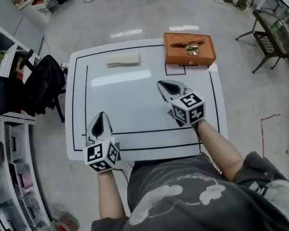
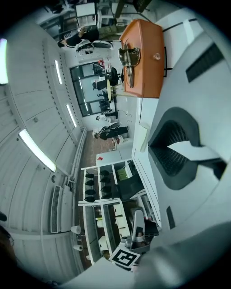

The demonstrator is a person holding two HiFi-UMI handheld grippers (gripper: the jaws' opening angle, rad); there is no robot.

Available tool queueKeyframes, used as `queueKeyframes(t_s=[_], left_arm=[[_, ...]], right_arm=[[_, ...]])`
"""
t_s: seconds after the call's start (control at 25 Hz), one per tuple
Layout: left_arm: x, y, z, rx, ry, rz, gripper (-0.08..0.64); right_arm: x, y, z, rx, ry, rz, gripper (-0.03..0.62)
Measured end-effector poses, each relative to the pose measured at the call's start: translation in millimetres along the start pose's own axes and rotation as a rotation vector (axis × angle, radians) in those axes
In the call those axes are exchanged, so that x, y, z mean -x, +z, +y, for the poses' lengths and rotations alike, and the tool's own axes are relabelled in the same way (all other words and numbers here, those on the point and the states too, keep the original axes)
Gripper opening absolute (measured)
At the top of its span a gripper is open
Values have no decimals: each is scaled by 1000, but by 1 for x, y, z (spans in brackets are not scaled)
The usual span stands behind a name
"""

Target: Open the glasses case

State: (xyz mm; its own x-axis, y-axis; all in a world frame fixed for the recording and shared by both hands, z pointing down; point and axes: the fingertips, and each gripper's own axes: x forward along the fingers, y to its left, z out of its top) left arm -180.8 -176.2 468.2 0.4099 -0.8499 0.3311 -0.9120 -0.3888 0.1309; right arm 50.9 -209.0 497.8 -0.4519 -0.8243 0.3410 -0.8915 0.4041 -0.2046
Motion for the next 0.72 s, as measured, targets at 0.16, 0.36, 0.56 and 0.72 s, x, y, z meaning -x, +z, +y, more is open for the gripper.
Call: queueKeyframes(t_s=[0.16, 0.36, 0.56, 0.72], left_arm=[[-46, 18, 30, -23, -67, 27, 3], [-96, 32, 50, -55, -165, 61, 3], [-143, 31, 52, -119, -256, 114, 3], [-182, 25, 53, -155, -298, 167, 3]], right_arm=[[-28, 12, -9, -5, -77, 13, 2], [-55, 21, -16, -16, -152, 26, 2], [-75, 32, -22, 38, -220, 60, 2], [-96, 40, -31, 63, -249, 95, 2]])
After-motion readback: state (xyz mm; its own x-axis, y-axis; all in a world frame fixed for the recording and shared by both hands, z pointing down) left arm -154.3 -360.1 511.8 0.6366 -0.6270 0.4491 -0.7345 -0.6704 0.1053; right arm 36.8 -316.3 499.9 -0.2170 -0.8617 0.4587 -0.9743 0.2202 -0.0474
